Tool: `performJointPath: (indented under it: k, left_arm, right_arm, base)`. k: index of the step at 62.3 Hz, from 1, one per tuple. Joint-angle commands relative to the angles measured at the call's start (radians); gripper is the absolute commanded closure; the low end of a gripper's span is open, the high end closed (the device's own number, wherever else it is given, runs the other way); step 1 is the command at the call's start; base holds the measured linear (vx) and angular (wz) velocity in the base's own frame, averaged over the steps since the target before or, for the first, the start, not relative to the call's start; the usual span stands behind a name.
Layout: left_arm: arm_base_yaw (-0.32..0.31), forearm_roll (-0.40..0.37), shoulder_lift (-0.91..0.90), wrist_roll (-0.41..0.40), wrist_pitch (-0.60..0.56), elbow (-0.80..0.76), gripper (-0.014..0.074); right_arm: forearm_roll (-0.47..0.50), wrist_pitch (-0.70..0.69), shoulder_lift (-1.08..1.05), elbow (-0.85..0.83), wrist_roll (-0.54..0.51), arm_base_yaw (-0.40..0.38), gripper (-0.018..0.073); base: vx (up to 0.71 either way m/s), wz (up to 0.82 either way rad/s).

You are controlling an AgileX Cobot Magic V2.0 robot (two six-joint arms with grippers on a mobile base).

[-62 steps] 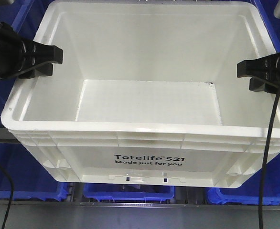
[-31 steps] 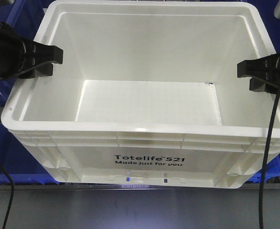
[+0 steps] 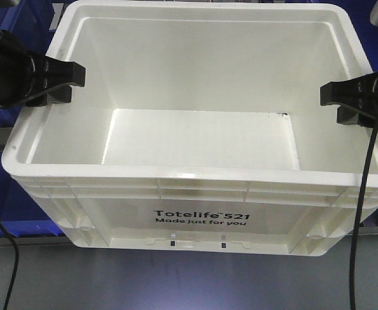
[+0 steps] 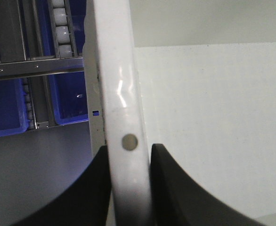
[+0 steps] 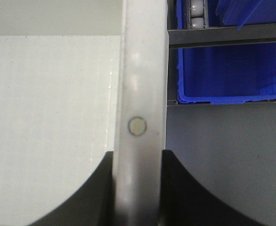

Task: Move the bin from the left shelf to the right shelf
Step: 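Hold the tote with both grippers while the base drives away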

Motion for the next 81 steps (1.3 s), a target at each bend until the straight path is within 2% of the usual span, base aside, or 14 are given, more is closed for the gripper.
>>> performJointPath:
  k: [1,81]
  left_arm:
    - [0.004,0.03,-0.042,0.014,-0.095,-0.036,0.0603]
    - [0.004,0.03,-0.042,0.014,-0.095,-0.036,0.0603]
  right_arm:
    - [-0.053,-0.105,-0.036,-0.038,-0.015,-0.009,0.0561]
    - [-0.053,-0.105,-0.036,-0.038,-0.015,-0.009,0.0561]
  base:
    - [-0.1,-0.06]
    - [-0.02,-0.03]
